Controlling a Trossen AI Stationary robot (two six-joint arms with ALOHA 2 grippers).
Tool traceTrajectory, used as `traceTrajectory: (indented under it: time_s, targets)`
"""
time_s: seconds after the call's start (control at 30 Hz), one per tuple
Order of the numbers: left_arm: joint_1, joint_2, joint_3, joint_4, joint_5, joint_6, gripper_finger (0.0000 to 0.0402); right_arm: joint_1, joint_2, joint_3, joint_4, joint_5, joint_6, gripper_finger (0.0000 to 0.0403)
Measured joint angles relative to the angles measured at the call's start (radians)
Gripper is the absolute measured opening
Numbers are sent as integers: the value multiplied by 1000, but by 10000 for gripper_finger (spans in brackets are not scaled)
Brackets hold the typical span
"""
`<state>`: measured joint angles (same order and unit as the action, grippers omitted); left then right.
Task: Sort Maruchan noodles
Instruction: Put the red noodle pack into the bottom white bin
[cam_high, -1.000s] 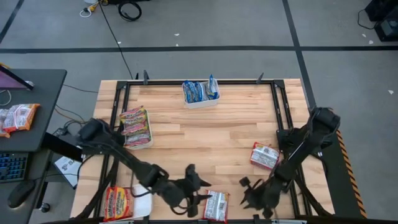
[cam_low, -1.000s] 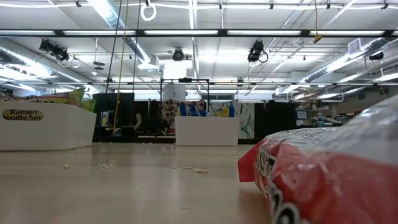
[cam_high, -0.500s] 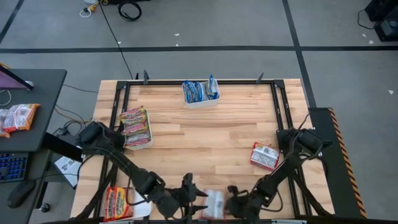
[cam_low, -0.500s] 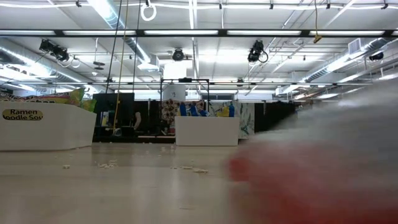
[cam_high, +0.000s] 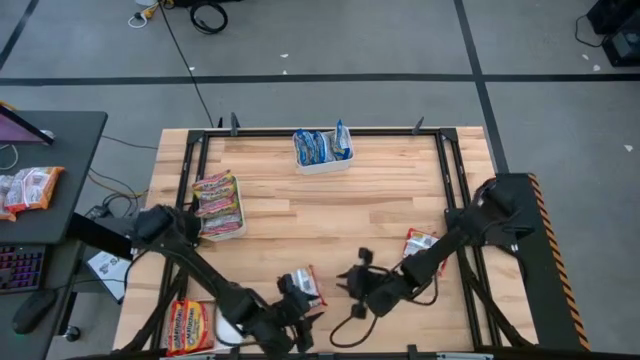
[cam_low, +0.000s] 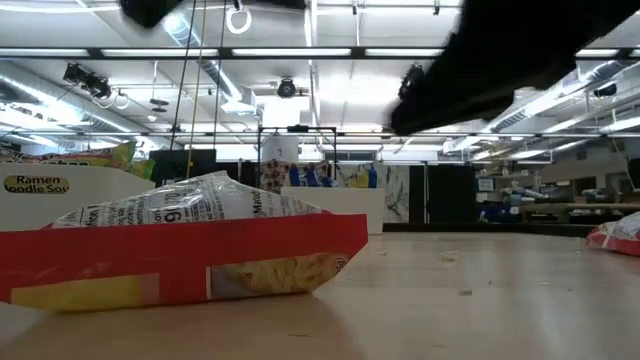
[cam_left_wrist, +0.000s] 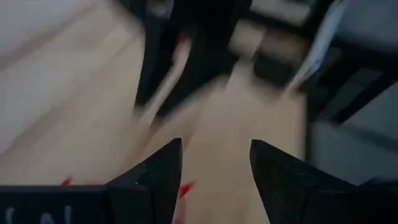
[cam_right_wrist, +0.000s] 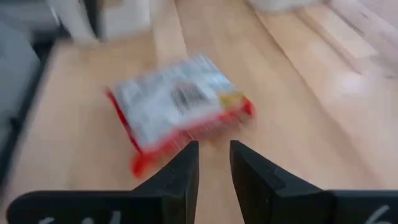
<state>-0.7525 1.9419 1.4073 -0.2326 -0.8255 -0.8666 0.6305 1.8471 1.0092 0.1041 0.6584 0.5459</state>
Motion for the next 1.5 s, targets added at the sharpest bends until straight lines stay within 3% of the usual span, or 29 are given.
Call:
traceTrajectory:
  time_s: [0.17, 0.33, 0.53, 0.7, 0.83, 0.97, 1.07, 1.3, 1.5]
  targets:
    - [55, 72, -2, -107, 165, -19, 217, 21, -190, -11, -453, -22, 23, 96]
    - [121, 13, 0, -366, 325, 74, 249, 53, -387, -80, -713, 12, 105, 103]
    - [153, -73, 0, -664, 444, 458, 246, 1, -521, -95, -735, -11, -117, 138]
    - [141, -77, -1, -704, 566, 749, 232, -67, -570, -50, -759, -114, -314, 150]
    - [79, -77, 1, -676, 526, 887, 232, -83, -607, 12, -798, -81, -343, 149]
    - [16, -75, -5, -607, 341, 1108, 232, -84, -637, 86, -814, -24, -401, 149]
    - [2, -57, -37, -514, 249, 1168, 231, -85, -646, 150, -841, -22, -414, 149]
    - [-4, 29, -68, -448, 245, 1244, 231, -93, -645, 300, -978, -23, -413, 149]
    - [26, 53, -68, -415, 380, 1196, 223, -117, -644, 387, -1020, -93, -367, 149]
